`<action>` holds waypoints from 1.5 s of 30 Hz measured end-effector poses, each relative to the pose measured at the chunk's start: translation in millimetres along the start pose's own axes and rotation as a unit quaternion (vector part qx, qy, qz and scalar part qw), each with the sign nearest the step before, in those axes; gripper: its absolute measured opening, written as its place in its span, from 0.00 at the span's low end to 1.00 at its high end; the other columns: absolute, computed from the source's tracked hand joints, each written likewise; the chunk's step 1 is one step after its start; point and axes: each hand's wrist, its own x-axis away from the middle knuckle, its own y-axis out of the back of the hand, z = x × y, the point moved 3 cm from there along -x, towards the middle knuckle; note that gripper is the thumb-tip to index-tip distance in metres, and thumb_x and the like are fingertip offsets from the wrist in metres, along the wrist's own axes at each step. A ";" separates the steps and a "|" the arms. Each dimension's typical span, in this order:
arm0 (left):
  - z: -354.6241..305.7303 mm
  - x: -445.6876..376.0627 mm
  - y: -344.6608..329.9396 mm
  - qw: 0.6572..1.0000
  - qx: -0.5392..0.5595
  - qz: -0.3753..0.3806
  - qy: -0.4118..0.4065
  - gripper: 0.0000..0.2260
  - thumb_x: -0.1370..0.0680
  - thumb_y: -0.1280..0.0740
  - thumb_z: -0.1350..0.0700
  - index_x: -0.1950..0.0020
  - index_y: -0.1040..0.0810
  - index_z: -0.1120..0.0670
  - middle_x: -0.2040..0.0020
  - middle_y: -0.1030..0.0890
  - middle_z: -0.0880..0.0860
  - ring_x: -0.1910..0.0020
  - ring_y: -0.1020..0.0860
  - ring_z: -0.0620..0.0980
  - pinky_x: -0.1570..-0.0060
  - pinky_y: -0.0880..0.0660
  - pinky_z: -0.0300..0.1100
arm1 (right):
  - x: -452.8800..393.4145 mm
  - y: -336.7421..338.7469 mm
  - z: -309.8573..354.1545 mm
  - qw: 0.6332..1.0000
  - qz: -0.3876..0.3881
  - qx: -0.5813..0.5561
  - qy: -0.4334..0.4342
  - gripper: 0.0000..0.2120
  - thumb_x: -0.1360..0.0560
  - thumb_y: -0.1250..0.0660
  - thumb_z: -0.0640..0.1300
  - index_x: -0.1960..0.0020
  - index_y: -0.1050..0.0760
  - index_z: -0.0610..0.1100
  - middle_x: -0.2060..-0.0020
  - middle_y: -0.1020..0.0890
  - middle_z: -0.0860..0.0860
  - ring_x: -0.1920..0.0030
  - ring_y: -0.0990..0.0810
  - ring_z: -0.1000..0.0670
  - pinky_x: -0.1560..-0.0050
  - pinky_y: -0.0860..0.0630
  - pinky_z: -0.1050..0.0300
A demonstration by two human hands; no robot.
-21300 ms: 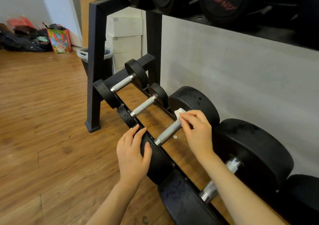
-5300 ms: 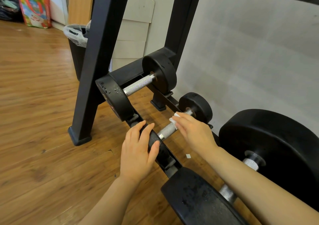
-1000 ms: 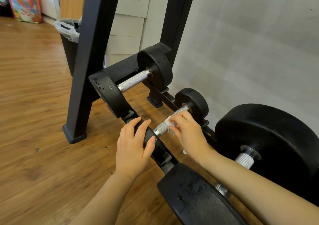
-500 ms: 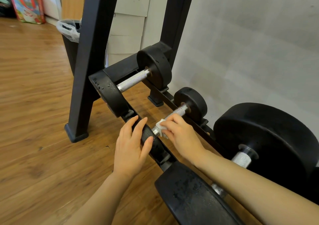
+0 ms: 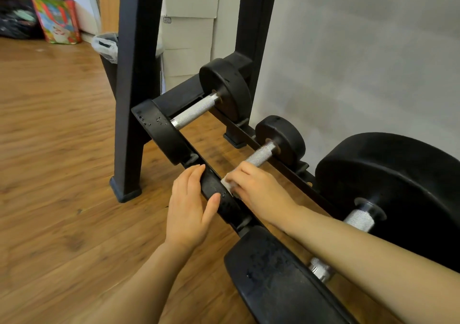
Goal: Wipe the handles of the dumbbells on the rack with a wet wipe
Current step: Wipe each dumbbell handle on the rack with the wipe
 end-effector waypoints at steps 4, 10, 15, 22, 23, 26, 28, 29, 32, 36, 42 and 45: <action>3.5 -1.4 -1.6 1.000 0.000 -0.005 -0.024 0.29 0.21 0.44 0.41 0.28 0.32 0.60 0.33 0.27 0.58 0.33 0.31 0.56 0.32 0.36 0.48 | -1.5 11.1 -9.6 0.996 -0.059 -0.024 -0.064 0.08 0.24 0.32 0.37 0.45 0.21 0.38 0.52 0.25 0.46 0.54 0.23 0.45 0.54 0.24 0.42; 2.7 -1.7 -3.0 1.000 0.005 -0.006 -0.018 0.30 0.21 0.46 0.39 0.28 0.32 0.59 0.33 0.28 0.57 0.33 0.31 0.54 0.33 0.38 0.43 | -2.4 8.4 -8.3 0.999 -0.012 0.002 -0.046 0.11 0.22 0.35 0.46 0.41 0.23 0.45 0.48 0.25 0.51 0.50 0.24 0.50 0.54 0.22 0.45; 3.5 -1.4 -3.9 1.000 0.002 -0.011 -0.022 0.31 0.20 0.48 0.36 0.28 0.32 0.58 0.33 0.28 0.56 0.32 0.31 0.53 0.33 0.40 0.40 | -5.3 13.4 -8.5 0.997 0.023 -0.025 -0.074 0.15 0.19 0.38 0.42 0.34 0.24 0.44 0.37 0.23 0.52 0.40 0.24 0.50 0.40 0.26 0.50; 4.2 -1.9 -4.5 1.000 0.012 0.001 -0.012 0.31 0.21 0.47 0.36 0.28 0.31 0.57 0.33 0.28 0.54 0.33 0.31 0.53 0.34 0.34 0.47 | -6.3 16.7 -14.9 0.995 0.051 -0.005 -0.089 0.18 0.18 0.40 0.46 0.29 0.29 0.50 0.30 0.28 0.57 0.32 0.29 0.56 0.33 0.31 0.53; 4.4 -1.9 -4.3 1.000 0.011 0.001 -0.011 0.31 0.21 0.47 0.37 0.28 0.31 0.57 0.32 0.28 0.54 0.33 0.31 0.52 0.34 0.34 0.47 | -5.9 16.1 -14.7 0.995 0.050 -0.012 -0.090 0.18 0.18 0.40 0.46 0.29 0.28 0.50 0.30 0.28 0.57 0.32 0.29 0.56 0.32 0.31 0.54; 3.9 -1.9 -3.9 1.000 0.016 -0.002 -0.005 0.30 0.22 0.46 0.38 0.28 0.31 0.57 0.33 0.28 0.54 0.33 0.31 0.53 0.35 0.33 0.48 | -4.6 7.8 -5.1 0.993 0.097 -0.025 -0.060 0.18 0.18 0.41 0.45 0.28 0.30 0.51 0.29 0.30 0.58 0.31 0.31 0.57 0.32 0.35 0.62; 3.1 -1.3 -3.9 1.000 0.021 -0.004 -0.004 0.30 0.22 0.46 0.38 0.28 0.31 0.57 0.33 0.28 0.55 0.33 0.31 0.53 0.35 0.33 0.49 | -4.4 5.9 -5.2 0.993 0.109 -0.009 -0.053 0.18 0.17 0.42 0.45 0.27 0.31 0.52 0.28 0.32 0.58 0.30 0.32 0.56 0.32 0.34 0.59; 2.9 -1.1 -4.0 1.000 0.022 -0.004 -0.002 0.30 0.22 0.46 0.38 0.28 0.31 0.57 0.33 0.28 0.55 0.33 0.31 0.53 0.35 0.32 0.49 | -5.0 7.7 -8.1 0.993 0.099 0.005 -0.061 0.18 0.17 0.42 0.45 0.28 0.31 0.52 0.28 0.32 0.58 0.30 0.31 0.56 0.33 0.33 0.57; 2.4 -1.0 -4.0 1.000 0.022 -0.004 -0.001 0.29 0.22 0.45 0.39 0.28 0.32 0.57 0.33 0.28 0.54 0.34 0.31 0.52 0.36 0.32 0.48 | -6.0 11.8 -15.8 0.995 0.044 0.011 -0.086 0.17 0.18 0.41 0.44 0.29 0.29 0.51 0.30 0.28 0.55 0.32 0.28 0.54 0.35 0.29 0.51; 1.2 0.0 -3.6 0.999 0.031 -0.009 0.004 0.29 0.22 0.44 0.40 0.28 0.32 0.57 0.33 0.28 0.54 0.33 0.32 0.51 0.36 0.34 0.46 | -4.3 7.2 -9.2 0.997 0.063 0.003 -0.054 0.19 0.19 0.40 0.40 0.29 0.29 0.49 0.30 0.28 0.55 0.32 0.28 0.54 0.34 0.32 0.58; -0.5 0.9 -1.8 1.000 0.023 0.002 0.019 0.30 0.23 0.44 0.39 0.27 0.33 0.56 0.31 0.29 0.53 0.32 0.33 0.51 0.33 0.32 0.50 | -8.9 9.0 -16.7 0.996 0.031 0.036 -0.077 0.18 0.19 0.39 0.42 0.30 0.28 0.49 0.31 0.26 0.54 0.34 0.26 0.52 0.37 0.26 0.48; -2.2 1.7 0.7 0.999 0.027 -0.002 0.023 0.30 0.23 0.44 0.39 0.26 0.33 0.55 0.31 0.29 0.53 0.31 0.33 0.50 0.32 0.32 0.50 | -7.1 6.6 -8.3 0.996 0.070 0.017 -0.051 0.19 0.18 0.41 0.41 0.28 0.30 0.49 0.30 0.28 0.55 0.32 0.28 0.53 0.34 0.29 0.53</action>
